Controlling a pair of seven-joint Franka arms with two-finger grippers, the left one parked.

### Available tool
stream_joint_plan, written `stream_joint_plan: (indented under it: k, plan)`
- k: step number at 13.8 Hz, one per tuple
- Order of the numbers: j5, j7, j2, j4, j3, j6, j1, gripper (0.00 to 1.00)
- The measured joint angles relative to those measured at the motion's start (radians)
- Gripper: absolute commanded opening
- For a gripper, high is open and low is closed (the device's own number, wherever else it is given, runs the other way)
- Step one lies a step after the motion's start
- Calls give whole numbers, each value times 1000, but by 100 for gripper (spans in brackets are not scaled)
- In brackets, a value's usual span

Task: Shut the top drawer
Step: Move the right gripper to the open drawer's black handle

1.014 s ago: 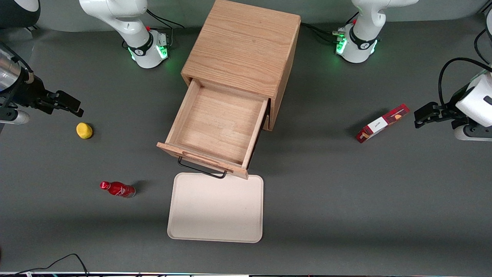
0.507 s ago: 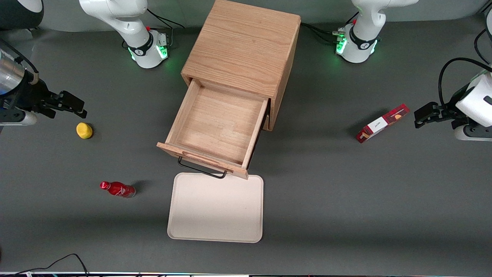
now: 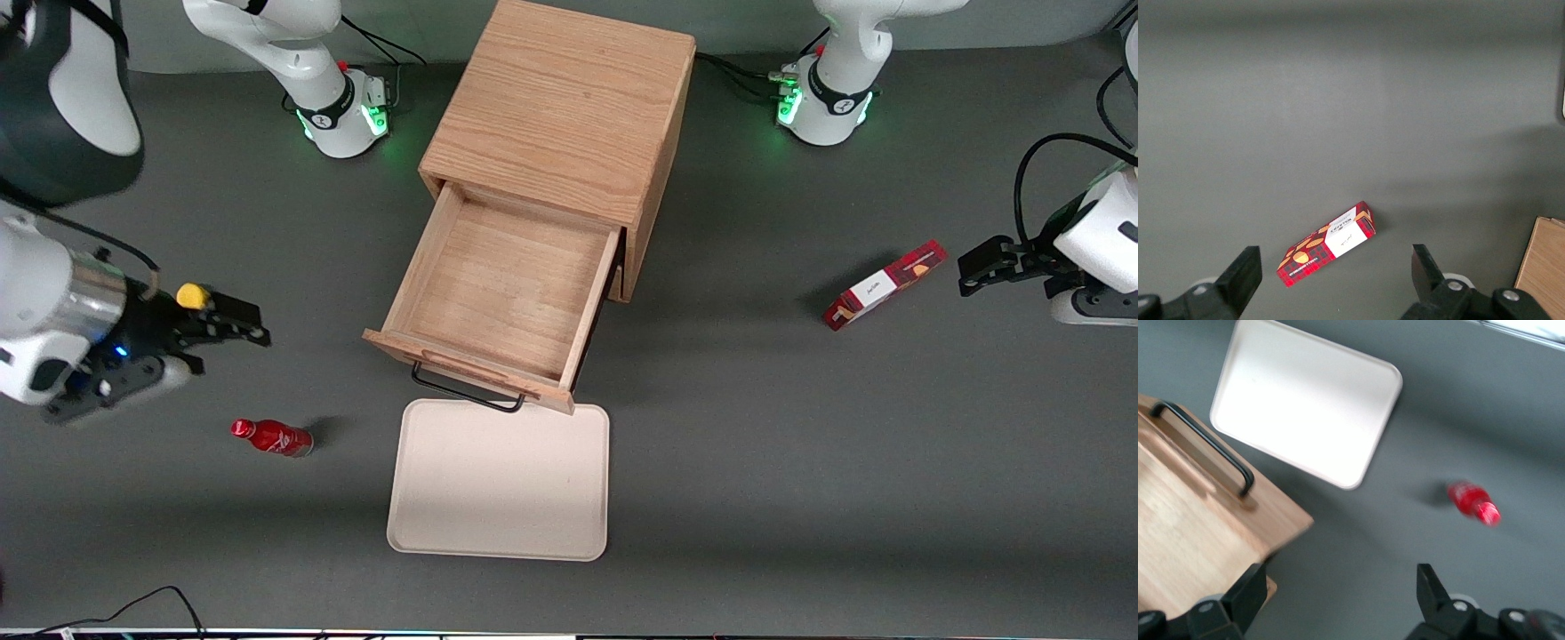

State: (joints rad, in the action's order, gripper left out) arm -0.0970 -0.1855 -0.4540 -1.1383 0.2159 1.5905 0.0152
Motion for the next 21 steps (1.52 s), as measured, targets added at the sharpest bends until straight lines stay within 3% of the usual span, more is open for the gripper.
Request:
stream_joint_plan:
  k: [4,9,18,21]
  plan:
    - [-1,-192,-163,110,81,107,-5,100]
    - [-3,-246,-324,195,162,121,-41,100]
    - [-1,-248,-362,212,165,111,-111,100]
    - [30,-248,-367,210,165,110,-134,100]
